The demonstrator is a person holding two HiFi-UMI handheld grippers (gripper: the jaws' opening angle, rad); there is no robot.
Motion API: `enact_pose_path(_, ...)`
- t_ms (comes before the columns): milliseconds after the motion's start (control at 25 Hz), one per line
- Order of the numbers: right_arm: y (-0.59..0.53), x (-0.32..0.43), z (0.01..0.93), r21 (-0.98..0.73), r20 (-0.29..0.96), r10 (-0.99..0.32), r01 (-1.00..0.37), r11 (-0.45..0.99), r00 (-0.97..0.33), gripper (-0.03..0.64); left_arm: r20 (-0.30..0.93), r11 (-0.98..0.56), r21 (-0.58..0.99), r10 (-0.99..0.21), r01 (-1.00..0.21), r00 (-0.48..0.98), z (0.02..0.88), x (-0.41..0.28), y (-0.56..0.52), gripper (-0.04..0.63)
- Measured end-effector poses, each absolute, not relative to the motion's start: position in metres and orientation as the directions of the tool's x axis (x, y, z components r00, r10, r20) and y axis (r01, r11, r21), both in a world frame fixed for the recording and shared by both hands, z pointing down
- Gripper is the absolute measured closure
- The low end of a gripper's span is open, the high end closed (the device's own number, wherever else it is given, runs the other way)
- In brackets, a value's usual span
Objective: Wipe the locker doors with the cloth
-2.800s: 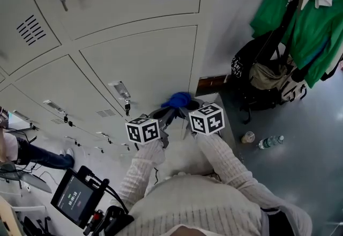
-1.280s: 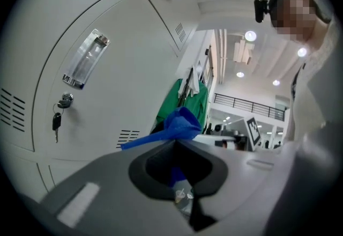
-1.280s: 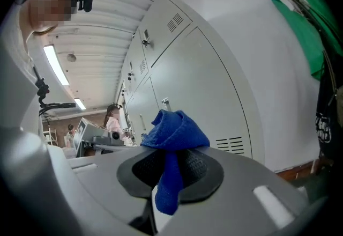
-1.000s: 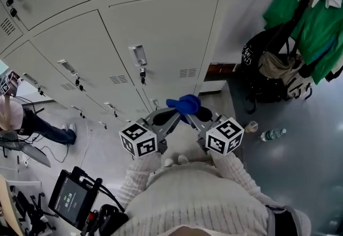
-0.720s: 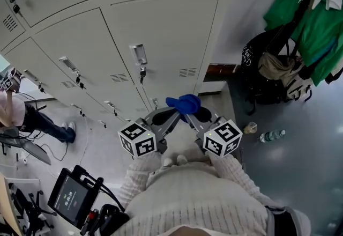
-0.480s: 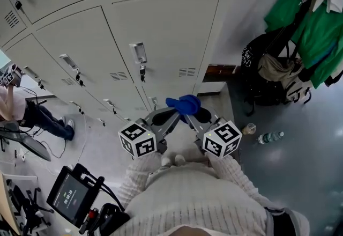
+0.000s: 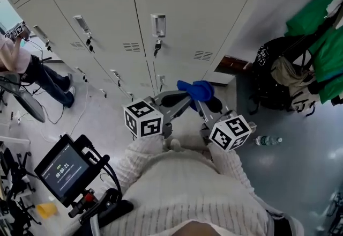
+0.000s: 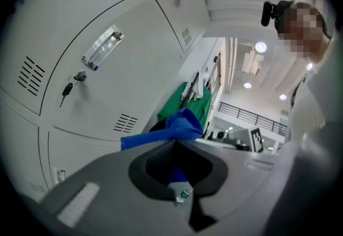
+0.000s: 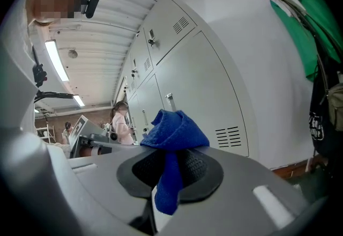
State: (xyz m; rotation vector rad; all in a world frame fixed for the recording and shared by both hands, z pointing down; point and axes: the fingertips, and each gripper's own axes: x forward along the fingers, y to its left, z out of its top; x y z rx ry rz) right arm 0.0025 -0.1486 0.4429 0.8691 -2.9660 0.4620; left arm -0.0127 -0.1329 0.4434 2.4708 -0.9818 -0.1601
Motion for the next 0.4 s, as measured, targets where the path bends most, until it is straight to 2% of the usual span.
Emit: enact_pose_path(400,-0.134,-0.003,0.455,-0.291,0.114,-0.479,-0.490,0.822,-0.870,0.572,0.087,-0.594,0.477,-0.701,-0.648,0.708,0.453,-0.016,-0.117,0.589)
